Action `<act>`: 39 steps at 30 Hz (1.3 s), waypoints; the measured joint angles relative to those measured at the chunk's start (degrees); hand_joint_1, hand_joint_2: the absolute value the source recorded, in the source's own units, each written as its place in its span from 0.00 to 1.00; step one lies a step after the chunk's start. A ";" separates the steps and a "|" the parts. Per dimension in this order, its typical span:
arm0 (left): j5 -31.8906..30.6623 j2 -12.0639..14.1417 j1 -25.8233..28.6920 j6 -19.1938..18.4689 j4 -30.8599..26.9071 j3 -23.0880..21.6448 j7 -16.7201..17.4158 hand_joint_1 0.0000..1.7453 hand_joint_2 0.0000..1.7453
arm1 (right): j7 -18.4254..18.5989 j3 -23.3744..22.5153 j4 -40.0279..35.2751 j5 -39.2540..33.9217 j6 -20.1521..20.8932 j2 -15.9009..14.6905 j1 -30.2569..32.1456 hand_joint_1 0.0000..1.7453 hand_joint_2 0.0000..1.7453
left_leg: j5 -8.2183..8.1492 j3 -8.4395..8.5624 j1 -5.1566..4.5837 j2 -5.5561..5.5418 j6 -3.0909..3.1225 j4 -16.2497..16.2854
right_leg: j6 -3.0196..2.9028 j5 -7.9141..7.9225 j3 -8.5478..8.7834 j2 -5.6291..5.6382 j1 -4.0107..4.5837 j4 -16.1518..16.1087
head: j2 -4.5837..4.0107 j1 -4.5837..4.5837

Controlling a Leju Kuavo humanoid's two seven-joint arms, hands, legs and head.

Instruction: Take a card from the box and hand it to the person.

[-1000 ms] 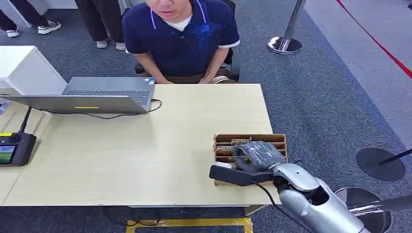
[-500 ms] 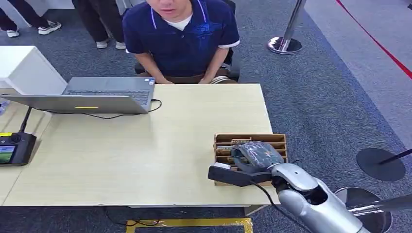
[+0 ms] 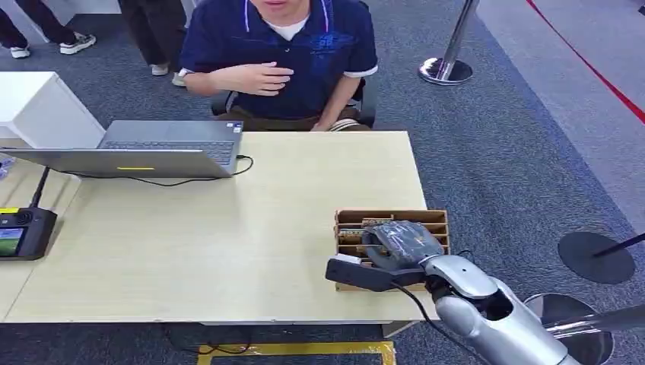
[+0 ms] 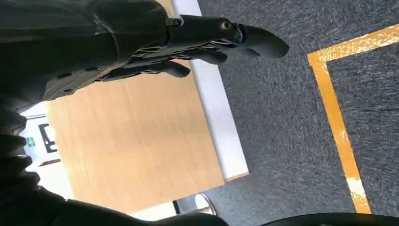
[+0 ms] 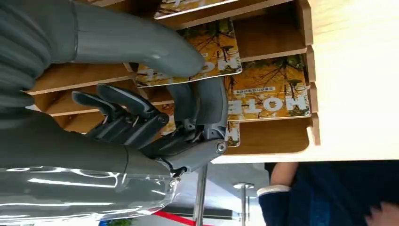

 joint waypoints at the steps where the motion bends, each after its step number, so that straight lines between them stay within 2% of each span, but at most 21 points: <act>1: -0.04 0.00 0.00 0.02 0.00 0.00 0.00 0.00 1.00 | 0.00 0.00 0.00 0.02 -0.02 0.00 0.00 1.00 1.00 | 0.00 0.00 0.00 0.00 0.00 0.00 | 0.00 0.00 0.00 0.00 0.00 0.00 | 0.00 0.00; 14: 0.48 0.00 0.00 0.22 0.00 0.00 0.04 0.00 1.00 | 0.18 -0.61 -0.46 0.74 -1.53 -0.04 -0.87 1.00 1.00 | 0.00 0.01 0.00 0.00 0.00 0.00 | 0.00 0.01 0.00 0.00 0.00 0.00 | 0.00 0.00; 23: 0.98 0.00 0.02 -0.09 0.00 0.00 0.04 0.00 1.00 | 1.05 -5.34 -3.74 0.74 -1.24 -2.14 -3.91 1.00 1.00 | 0.01 -0.01 -0.04 0.00 0.01 0.02 | 0.03 0.03 0.00 0.00 -0.03 0.00 | 0.00 0.00; 28: 0.87 0.02 0.02 -0.48 0.00 0.00 0.04 0.00 1.00 | 1.00 -9.49 -4.04 -2.82 2.06 -3.80 -7.57 1.00 1.00 | 0.01 -0.01 -0.05 0.00 0.01 0.04 | 0.04 0.04 0.00 0.00 -0.04 0.00 | 0.00 0.00; 32: 0.57 0.02 0.02 -0.61 0.00 0.00 -0.11 0.00 1.00 | -1.64 -12.46 -3.72 -8.77 5.69 -5.60 -10.81 1.00 1.00 | 0.01 -0.02 -0.05 -0.01 0.01 0.05 | 0.04 0.04 0.00 -0.01 -0.04 0.00 | 0.00 0.00; 36: -0.04 0.02 0.00 -0.83 0.00 0.00 -0.61 0.00 1.00 | -6.41 -14.89 -1.50 -19.86 11.92 -7.56 -14.41 1.00 1.00 | 0.01 -0.02 -0.05 -0.01 0.01 0.05 | 0.04 0.04 -0.01 -0.01 -0.04 0.00 | 0.00 0.00; 39: -0.06 0.02 0.01 -0.83 0.00 0.00 -0.98 0.00 1.00 | -8.44 -16.42 1.12 -24.59 14.01 -8.83 -16.68 1.00 1.00 | 0.01 -0.04 -0.05 -0.08 0.01 0.06 | 0.04 0.04 0.00 -0.05 -0.04 0.00 | 0.00 0.00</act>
